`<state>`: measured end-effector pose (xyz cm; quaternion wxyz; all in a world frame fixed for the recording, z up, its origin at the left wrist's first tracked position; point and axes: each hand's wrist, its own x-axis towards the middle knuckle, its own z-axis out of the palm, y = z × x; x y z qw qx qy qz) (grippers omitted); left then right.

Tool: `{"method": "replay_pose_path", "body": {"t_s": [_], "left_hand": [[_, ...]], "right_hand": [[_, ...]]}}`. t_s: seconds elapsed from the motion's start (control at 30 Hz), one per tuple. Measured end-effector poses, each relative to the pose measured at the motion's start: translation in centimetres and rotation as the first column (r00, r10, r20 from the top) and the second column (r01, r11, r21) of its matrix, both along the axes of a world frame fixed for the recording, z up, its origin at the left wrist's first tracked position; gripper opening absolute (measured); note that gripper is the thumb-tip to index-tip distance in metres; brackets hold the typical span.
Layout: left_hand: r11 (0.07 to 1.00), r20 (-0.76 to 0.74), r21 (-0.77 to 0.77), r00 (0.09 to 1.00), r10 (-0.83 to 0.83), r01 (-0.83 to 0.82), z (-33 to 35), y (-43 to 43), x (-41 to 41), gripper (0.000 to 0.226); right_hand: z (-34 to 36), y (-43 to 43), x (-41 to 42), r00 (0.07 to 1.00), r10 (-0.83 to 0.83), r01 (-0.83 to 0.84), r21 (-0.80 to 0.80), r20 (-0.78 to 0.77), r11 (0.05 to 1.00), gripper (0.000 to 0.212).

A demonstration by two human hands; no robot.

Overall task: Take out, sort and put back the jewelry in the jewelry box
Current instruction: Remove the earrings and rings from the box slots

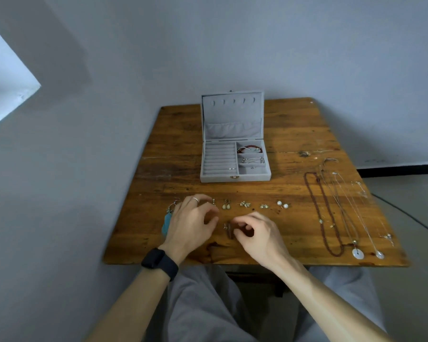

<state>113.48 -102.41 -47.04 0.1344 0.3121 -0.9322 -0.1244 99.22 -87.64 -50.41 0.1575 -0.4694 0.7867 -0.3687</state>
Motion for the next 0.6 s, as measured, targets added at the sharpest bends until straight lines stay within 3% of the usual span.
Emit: {"method": "replay_pose_path", "body": {"t_s": [0.13,0.33,0.6], "left_hand": [[0.998,-0.037,-0.058,0.999,0.020,-0.022,1.7,-2.1,-1.6,0.021],[0.996,0.038,-0.061,0.997,0.066,-0.064,3.6,-4.9,-5.7,0.031],[0.998,0.080,-0.006,0.995,0.062,-0.061,2.7,-7.9,-10.9,0.032]], "right_hand": [[2.2,-0.3,-1.4,1.000,0.013,-0.013,-0.045,-0.008,0.999,0.026],[5.4,-3.5,-5.5,0.995,-0.039,0.029,-0.118,-0.088,0.993,0.025],[4.7,-10.1,-10.6,0.965,-0.020,0.027,0.024,-0.262,0.999,0.024]]}}
